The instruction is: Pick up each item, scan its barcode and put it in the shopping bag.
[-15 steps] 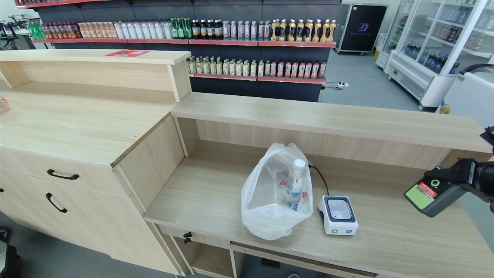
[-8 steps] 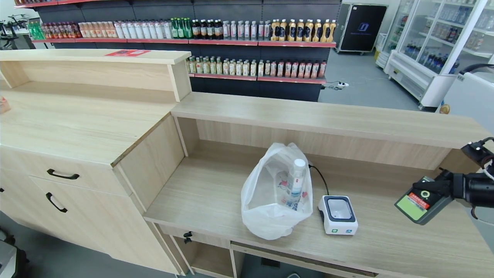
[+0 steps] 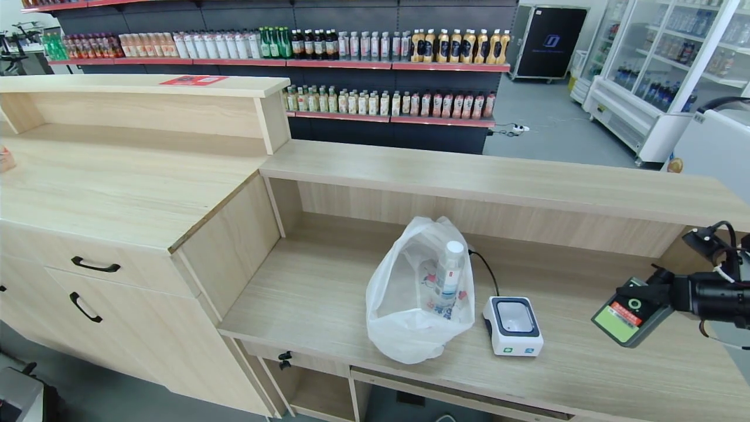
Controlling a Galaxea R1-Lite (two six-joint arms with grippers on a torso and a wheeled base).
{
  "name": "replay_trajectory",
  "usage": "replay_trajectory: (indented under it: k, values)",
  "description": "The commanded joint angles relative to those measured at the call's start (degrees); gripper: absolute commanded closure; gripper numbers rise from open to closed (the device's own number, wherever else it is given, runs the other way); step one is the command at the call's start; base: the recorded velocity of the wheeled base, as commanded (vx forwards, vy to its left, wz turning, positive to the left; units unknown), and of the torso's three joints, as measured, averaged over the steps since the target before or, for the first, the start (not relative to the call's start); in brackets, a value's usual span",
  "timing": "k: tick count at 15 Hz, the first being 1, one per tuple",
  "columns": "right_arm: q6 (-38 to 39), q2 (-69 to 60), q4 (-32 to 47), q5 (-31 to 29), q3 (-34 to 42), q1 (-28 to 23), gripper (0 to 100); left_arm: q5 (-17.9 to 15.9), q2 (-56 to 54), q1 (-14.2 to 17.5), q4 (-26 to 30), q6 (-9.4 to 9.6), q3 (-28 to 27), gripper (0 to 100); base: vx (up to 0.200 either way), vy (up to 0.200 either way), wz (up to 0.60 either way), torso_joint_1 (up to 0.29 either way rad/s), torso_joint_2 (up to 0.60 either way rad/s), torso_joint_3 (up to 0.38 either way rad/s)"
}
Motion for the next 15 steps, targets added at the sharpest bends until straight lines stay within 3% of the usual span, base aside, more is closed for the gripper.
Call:
replay_trajectory:
  k: [1, 7, 15]
  values:
    - [-1.99, 2.9, -0.01, 0.24, -1.34, 0.32, 100, 0.02, 0.0, 0.04, -0.01, -0.01, -0.04, 0, 0.0, 0.0, 0.0, 0.0, 0.0, 0.0]
    - [-4.28, 6.59, -0.1, 3.32, -3.36, 1.11, 100, 0.02, 0.0, 0.04, -0.01, -0.01, 0.05, 0, 0.0, 0.0, 0.0, 0.0, 0.0, 0.0]
    - [-4.28, 11.34, -0.89, 3.23, -7.22, 6.82, 100, 0.02, 0.0, 0.04, -0.01, -0.01, -0.04, 0, 0.0, 0.0, 0.0, 0.0, 0.0, 0.0]
